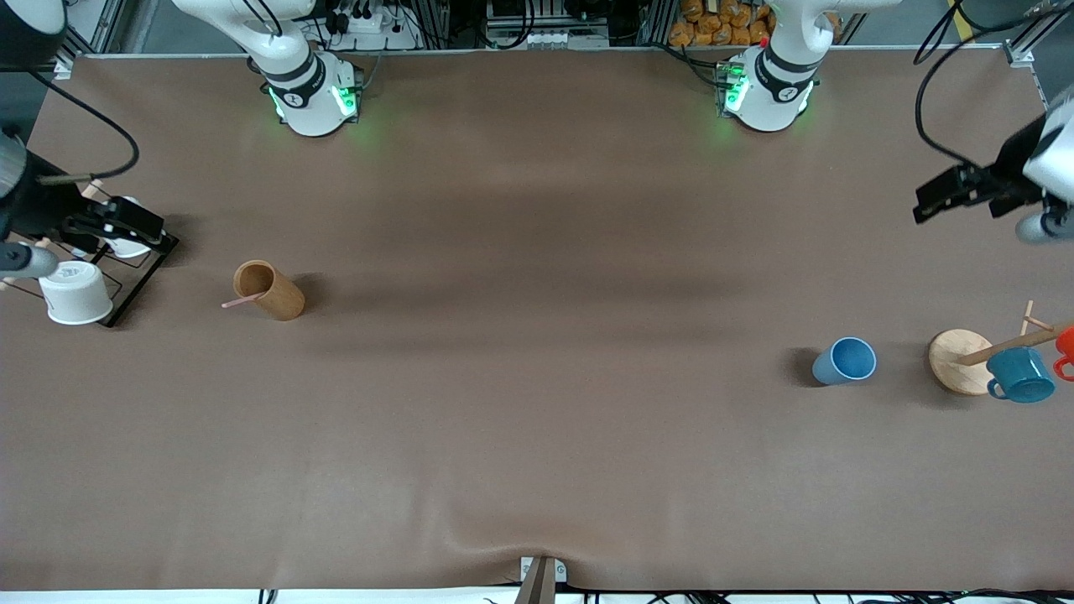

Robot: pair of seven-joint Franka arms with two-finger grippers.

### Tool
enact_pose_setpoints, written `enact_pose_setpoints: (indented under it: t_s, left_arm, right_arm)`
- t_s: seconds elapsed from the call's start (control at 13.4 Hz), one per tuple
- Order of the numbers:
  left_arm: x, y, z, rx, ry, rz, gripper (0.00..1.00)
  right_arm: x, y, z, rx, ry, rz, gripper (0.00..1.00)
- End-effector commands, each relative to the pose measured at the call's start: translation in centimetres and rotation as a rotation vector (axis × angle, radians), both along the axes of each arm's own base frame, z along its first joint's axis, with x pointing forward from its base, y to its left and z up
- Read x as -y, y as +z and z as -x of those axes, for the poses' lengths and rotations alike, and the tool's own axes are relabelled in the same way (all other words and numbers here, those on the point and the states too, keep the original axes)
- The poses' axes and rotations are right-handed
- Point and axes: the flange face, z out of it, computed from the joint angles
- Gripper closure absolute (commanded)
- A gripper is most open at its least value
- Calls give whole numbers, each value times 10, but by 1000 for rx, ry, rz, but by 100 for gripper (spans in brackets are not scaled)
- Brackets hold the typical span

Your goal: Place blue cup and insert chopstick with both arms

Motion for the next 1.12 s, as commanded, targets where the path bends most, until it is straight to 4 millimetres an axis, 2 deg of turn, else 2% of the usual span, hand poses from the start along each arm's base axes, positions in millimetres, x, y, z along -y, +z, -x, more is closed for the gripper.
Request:
enact_pose_setpoints:
  t_s: [0.0,0.07,0.3,0.6,0.9,1.05]
  left_arm:
    - [-12,-31,-17,-3,1,-31,0]
    - [-23,-47,-21,0,15,-30,0]
    - [-40,-102,-25,27,14,-27,0]
    - [-54,-176,-28,68,13,-23,0]
    - [-77,-238,-43,77,-43,-11,0]
    - [-76,-268,-53,77,-52,-10,0]
  right_arm:
    - [-2,-27,-11,-49,13,6,0]
    - [-1,-42,-15,-78,8,5,0]
    - [8,-87,-27,-179,-24,-7,0]
    - [26,-147,-39,-300,-78,-12,2]
    - [35,-190,-42,-396,-105,-17,27]
    - [44,-218,-47,-436,-143,-23,27]
